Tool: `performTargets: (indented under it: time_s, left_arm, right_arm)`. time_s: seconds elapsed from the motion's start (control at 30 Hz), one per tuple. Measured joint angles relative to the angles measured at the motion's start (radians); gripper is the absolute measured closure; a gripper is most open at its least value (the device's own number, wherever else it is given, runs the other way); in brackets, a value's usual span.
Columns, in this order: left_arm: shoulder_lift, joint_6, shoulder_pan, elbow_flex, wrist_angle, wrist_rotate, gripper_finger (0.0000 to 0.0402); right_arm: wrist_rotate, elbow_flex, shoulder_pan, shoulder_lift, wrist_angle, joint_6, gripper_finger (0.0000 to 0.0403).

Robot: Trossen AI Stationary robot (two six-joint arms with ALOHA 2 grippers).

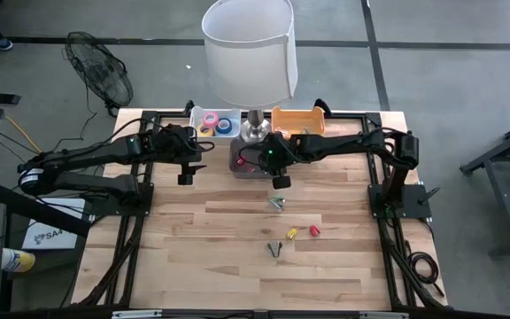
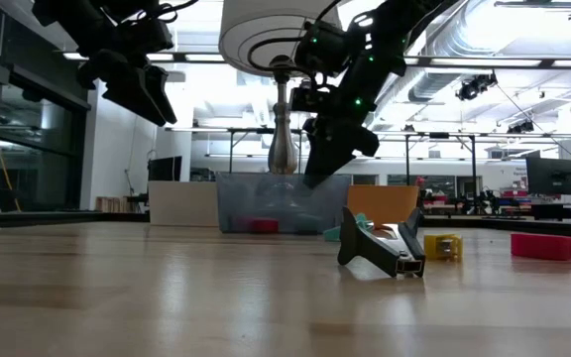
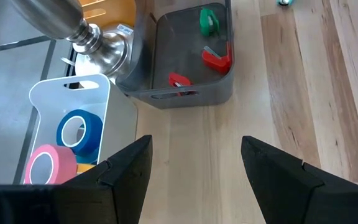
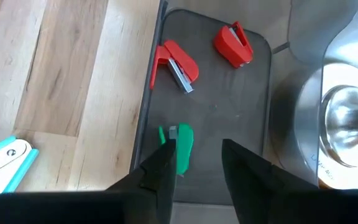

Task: Pick and place Stapler, Stapler remover, tape
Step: Put the green stapler into the black bin, then put the red stapler into the black bin

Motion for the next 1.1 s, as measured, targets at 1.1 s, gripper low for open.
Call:
performTargets:
  time_s: [1.1]
  left_arm:
    - [0.0, -0.026, 0.0, 0.0, 0.0, 0.001, 0.016]
  right_arm:
    - [-0.116, 0.036, 0.084, -0.171, -0.69, 1.164, 0.0267]
